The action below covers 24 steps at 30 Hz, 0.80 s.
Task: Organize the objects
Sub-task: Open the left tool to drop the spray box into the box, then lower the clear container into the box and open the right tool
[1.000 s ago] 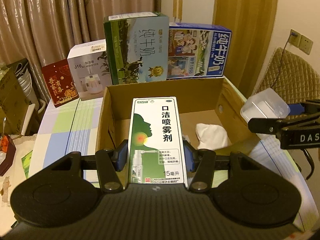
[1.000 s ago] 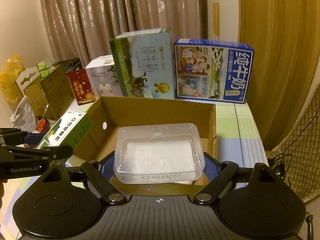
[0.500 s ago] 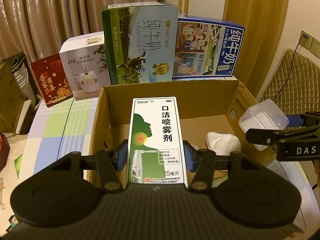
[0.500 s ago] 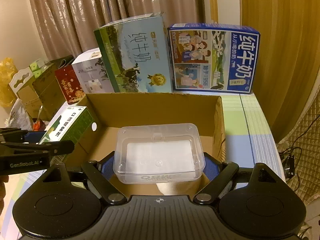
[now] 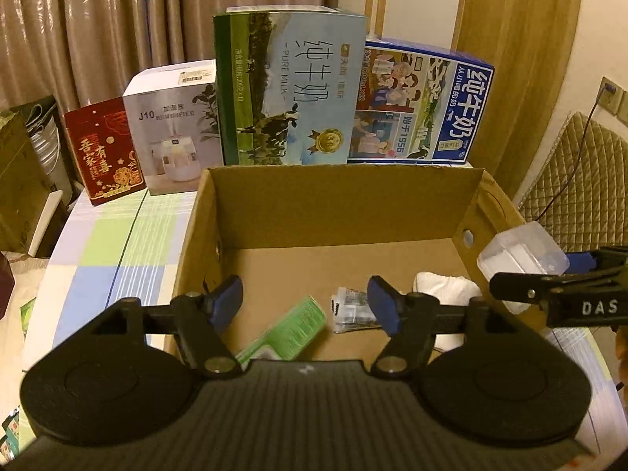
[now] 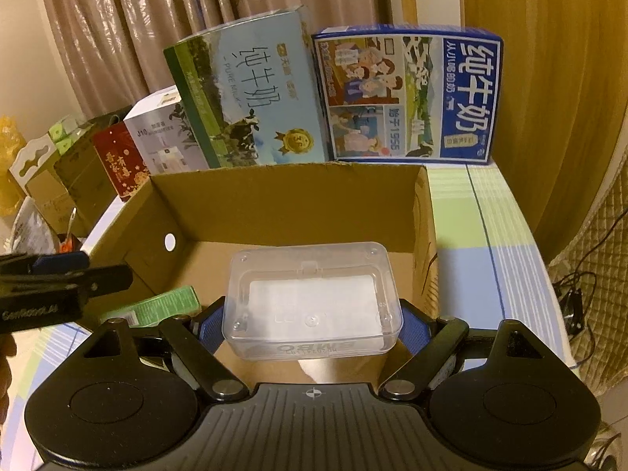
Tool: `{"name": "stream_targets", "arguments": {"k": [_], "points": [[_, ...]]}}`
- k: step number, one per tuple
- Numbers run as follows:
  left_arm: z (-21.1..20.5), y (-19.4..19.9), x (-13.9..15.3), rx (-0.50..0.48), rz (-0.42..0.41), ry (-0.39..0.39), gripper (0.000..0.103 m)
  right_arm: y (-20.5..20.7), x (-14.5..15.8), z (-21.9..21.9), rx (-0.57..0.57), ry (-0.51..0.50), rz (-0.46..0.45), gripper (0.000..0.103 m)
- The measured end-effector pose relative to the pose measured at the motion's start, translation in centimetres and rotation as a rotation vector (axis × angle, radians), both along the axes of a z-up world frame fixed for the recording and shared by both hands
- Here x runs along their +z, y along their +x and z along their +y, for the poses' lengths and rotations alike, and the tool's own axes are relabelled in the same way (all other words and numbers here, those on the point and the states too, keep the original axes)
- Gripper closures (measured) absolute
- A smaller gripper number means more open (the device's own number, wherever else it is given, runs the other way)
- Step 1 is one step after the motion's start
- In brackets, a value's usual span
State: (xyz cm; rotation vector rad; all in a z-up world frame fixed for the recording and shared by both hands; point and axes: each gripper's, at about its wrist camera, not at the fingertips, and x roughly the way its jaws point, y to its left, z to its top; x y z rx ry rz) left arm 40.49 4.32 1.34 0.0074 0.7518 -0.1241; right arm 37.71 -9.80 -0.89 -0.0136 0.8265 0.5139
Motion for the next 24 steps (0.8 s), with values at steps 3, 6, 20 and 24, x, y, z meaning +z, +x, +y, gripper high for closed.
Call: {"name": "stream_targets", "arguments": {"k": [3,6,20,24], "points": [[0.1,-0.5,0.3,-0.004,-0.007,-0.003,0.036,0.1,0.2,0.1,0.001,0.033,-0.014,0.019],[0.5,-1.2,0.7,0.004,-0.018,-0.007,0.031,0.5,0.5,-0.3,-0.017,0.094,-0.012,0.01],[1.8,-10.0,3.1,0.053,-0.044,-0.035,0.01,-6.9,5.0,-4.9,-0.06,0.169,-0.032,0.002],[1.9,-14.1,3.9,0.068,-0.069,-0.036,0.004,-11.5,5.3,-6.1,-0.055,0.174,-0.03,0.002]]}}
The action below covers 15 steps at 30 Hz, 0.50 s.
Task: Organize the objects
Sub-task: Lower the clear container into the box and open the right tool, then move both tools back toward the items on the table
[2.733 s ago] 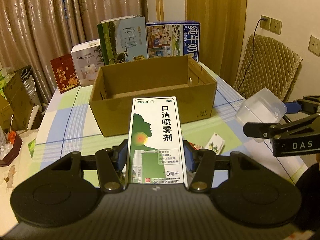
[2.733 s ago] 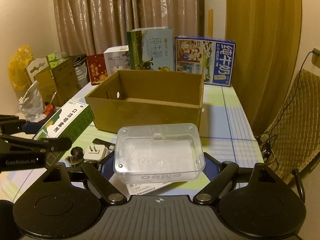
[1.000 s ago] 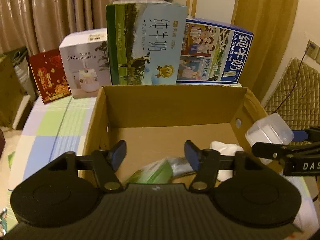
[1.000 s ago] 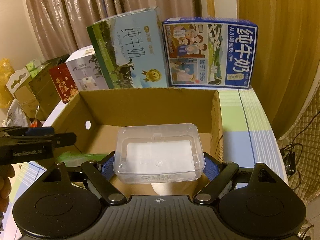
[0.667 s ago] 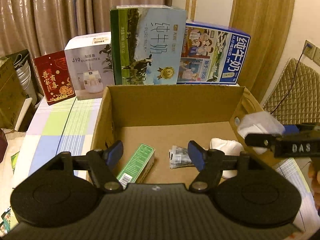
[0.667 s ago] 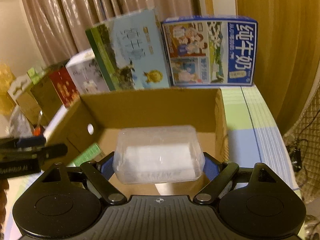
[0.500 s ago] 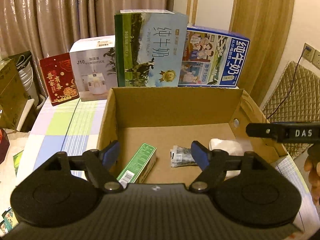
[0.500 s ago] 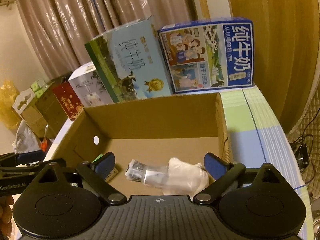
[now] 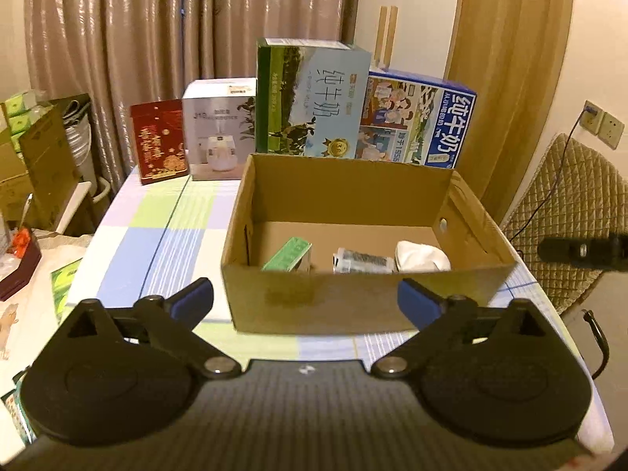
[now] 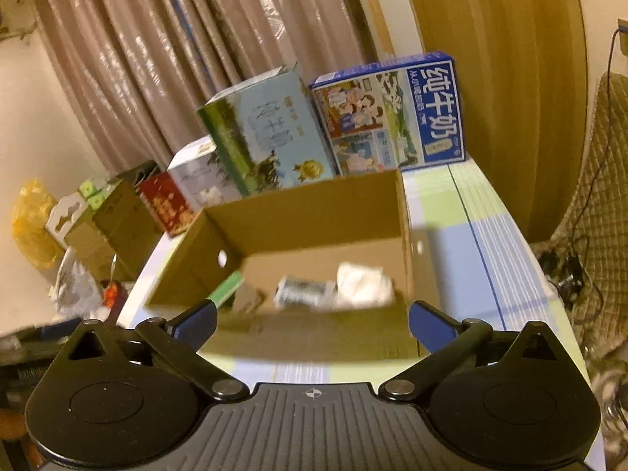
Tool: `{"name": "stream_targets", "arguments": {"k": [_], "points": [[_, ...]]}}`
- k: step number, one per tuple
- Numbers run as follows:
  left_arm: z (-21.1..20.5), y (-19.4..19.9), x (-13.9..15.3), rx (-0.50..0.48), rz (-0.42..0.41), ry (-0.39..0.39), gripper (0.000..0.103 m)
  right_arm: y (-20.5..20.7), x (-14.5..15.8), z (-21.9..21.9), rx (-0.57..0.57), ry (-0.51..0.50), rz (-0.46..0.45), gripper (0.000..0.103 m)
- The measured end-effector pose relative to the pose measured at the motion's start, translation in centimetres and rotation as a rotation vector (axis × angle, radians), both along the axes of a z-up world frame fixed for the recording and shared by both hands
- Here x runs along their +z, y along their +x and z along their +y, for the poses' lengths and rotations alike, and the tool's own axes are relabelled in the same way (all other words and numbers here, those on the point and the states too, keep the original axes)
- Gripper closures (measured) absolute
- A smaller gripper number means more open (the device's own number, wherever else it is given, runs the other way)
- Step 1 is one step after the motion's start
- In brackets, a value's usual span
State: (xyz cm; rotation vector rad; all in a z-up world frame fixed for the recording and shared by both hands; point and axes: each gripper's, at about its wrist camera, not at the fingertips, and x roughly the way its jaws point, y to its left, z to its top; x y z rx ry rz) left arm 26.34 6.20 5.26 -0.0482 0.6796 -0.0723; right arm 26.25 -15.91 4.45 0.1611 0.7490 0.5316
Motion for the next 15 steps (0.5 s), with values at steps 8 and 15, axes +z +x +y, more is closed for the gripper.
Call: {"name": "stream_targets", "arguments": {"k": [8,15], "points": [[-0.2,-8.3,-0.6,0.017,-0.016,0.034,0.001,-8.2,-2.5,-2.4,-0.038,0.018,0.039,0.002],[-0.4,-12.7,-3.5,0.028,-0.006,0.044,0.001,-12.3,-6.3,-2.5,-0.046,0.016,0.067,0.002]]}}
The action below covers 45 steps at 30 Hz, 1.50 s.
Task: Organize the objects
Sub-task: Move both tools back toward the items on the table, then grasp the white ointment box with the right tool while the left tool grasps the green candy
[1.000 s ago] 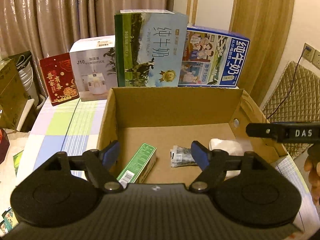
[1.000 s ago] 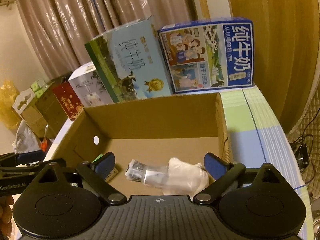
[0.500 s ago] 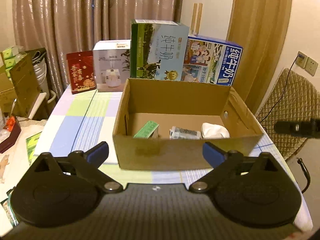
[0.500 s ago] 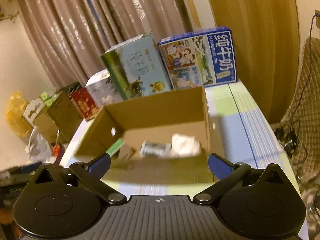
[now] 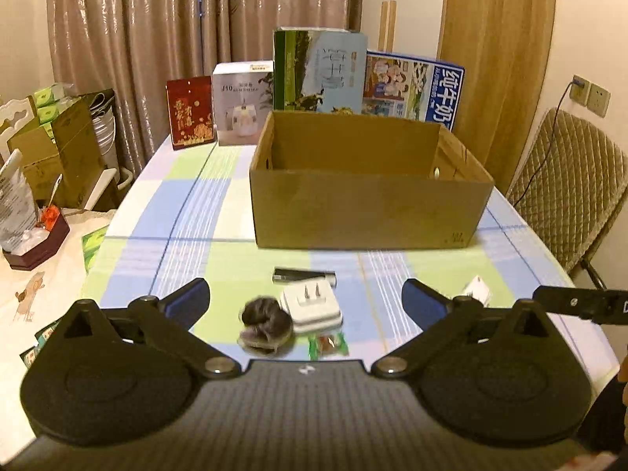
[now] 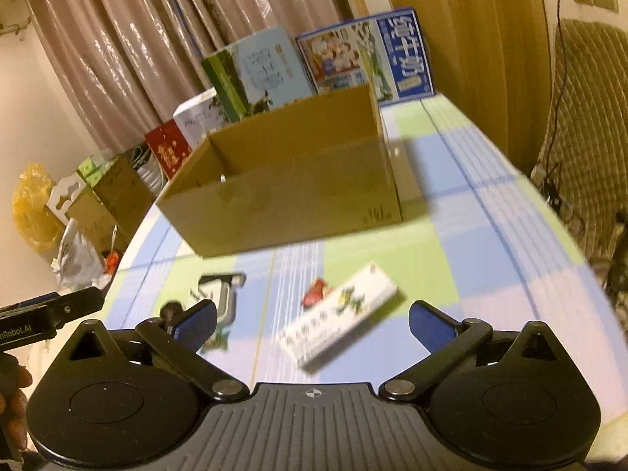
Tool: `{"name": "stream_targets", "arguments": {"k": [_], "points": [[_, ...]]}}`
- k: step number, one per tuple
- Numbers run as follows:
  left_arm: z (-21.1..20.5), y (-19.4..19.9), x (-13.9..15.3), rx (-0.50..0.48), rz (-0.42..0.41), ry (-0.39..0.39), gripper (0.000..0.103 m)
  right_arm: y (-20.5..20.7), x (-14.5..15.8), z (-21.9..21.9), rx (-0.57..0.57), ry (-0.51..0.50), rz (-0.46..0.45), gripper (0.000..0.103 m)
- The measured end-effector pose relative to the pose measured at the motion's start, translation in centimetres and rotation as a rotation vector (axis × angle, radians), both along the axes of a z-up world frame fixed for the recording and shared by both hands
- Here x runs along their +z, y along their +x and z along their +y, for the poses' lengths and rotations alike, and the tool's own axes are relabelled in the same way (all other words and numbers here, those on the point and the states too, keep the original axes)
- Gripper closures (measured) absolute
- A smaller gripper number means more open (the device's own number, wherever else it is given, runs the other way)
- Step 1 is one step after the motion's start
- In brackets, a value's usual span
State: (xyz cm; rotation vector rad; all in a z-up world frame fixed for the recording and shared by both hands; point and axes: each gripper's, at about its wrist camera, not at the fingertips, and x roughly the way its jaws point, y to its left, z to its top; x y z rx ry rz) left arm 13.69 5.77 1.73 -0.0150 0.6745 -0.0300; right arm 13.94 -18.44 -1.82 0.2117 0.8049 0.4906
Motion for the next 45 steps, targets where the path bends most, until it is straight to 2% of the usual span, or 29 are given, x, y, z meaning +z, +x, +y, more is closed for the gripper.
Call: {"name": "stream_targets", "arguments": {"k": [4,9,16,24,31,37,43,45], "points": [[-0.4,-0.1,-2.4,-0.004,0.034,-0.02,0.001,-0.3,-2.3,-0.2,-0.022,0.018,0.05,0.002],[-0.8,0.5,-4.7,-0.035,0.058,-0.006,0.001,-0.4,-3.3,0.1,0.012,-0.021,0.016,0.002],[-0.6,1.5,-7.2,-0.05,0.108,-0.002,0.001,0.3,-4.9,-0.1,-0.003,-0.025,0.061,0.002],[-0.6,1.4,-8.4,-0.057,0.095,-0.034,0.001,0.6,-5.6,0.8,0.006,-0.026,0.077,0.002],[-0.3,1.9,-9.7,-0.023,0.135,-0.064,0.001,2.2,-6.5,1.7,-0.002,-0.038,0.101,0.002],[0.3,2.3,-10.0,0.004,0.133,-0.077,0.001,3.6,-7.0,2.7,0.01,-0.027,0.121,0.004],[0.3,2.9,-10.2,0.014,0.147,-0.087,0.001,6.2,-7.7,4.8,0.021,-0.074,0.122,0.008],[0.2,3.0,-10.3,0.011,0.146,-0.086,0.001,6.9,-8.4,5.2,0.003,-0.105,0.141,0.014]]}}
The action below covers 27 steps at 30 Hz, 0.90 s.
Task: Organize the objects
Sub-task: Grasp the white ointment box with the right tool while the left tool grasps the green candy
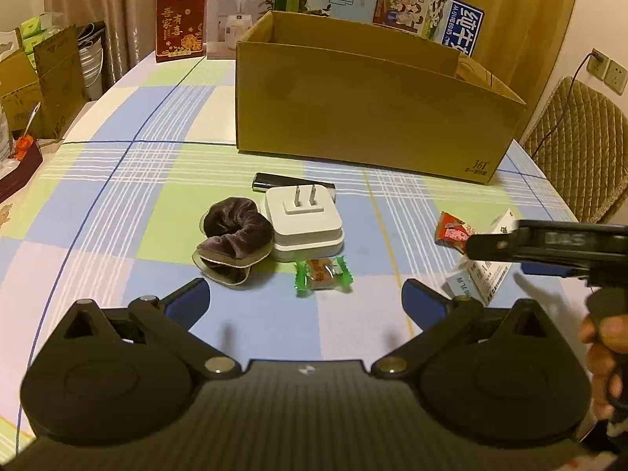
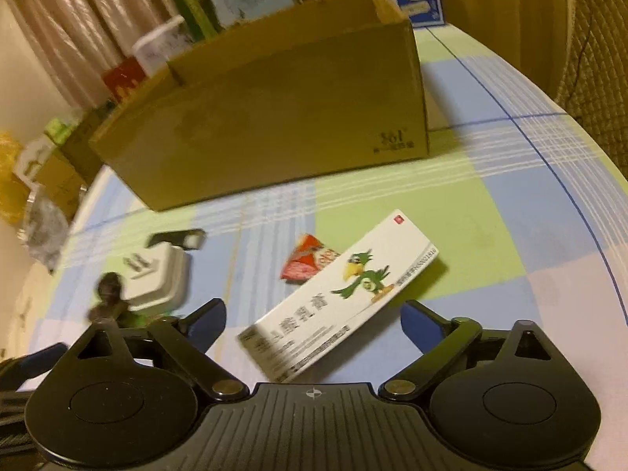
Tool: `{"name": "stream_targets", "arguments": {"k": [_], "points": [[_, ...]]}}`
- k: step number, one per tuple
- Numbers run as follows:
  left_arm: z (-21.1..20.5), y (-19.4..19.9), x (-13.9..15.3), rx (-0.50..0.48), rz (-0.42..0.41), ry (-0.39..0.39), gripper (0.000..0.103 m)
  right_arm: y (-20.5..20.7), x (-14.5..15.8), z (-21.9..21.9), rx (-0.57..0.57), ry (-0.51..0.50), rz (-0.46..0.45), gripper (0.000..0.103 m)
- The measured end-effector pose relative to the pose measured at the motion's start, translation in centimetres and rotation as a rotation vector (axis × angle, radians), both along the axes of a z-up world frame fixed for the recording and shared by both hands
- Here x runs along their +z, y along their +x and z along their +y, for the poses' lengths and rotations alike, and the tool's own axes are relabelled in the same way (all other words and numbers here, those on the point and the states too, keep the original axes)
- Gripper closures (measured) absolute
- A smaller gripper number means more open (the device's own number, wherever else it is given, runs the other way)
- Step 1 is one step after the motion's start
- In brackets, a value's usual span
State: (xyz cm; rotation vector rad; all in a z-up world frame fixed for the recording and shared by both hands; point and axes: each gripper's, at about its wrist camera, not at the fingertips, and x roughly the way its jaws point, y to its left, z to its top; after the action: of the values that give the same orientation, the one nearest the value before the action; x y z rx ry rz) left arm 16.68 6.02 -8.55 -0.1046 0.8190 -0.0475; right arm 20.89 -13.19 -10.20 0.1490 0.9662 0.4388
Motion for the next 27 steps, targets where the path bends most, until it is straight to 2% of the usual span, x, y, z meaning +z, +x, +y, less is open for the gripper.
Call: {"name": "stream_targets", "arguments": {"k": [3,5,9,12,18,21,24,27], "points": [[-0.1,0.3,-0.2,-0.001,0.001,0.01,0.001,0.6,-0.6,0.4,0.003,-0.004,0.027,0.025],[-0.1,0.4,-0.4,-0.001,0.007,0.016,0.001,0.7,-0.6,0.7,0.024,-0.035,0.01,0.03],[-0.1,0.5,-0.6,-0.002,0.014,0.011,0.001,0.2,0.0,1.1,0.075,-0.105,-0.041,0.051],[-0.3,0.6,-0.7,-0.01,0.016,0.021,0.001,-0.3,0.3,0.4,0.087,-0.126,-0.034,0.06],[-1.0,0.9,-0.9,-0.026,0.016,0.033,0.001,-1.8,0.4,-1.4,0.058,-0.228,-0.063,0.065],[-1.3,1.2,-1.0,-0.029,0.018,0.028,0.002,-1.6,-0.1,-1.3,0.084,-0.272,-0.062,0.065],[-1.7,1.6,-1.1,-0.039,0.012,0.024,0.003,-1.4,-0.5,-1.2,0.095,-0.273,-0.062,0.064],[-2.0,2.1,-1.5,-0.047,0.007,0.027,0.009,-1.1,-0.7,-1.0,0.094,-0.264,-0.063,0.064]]}}
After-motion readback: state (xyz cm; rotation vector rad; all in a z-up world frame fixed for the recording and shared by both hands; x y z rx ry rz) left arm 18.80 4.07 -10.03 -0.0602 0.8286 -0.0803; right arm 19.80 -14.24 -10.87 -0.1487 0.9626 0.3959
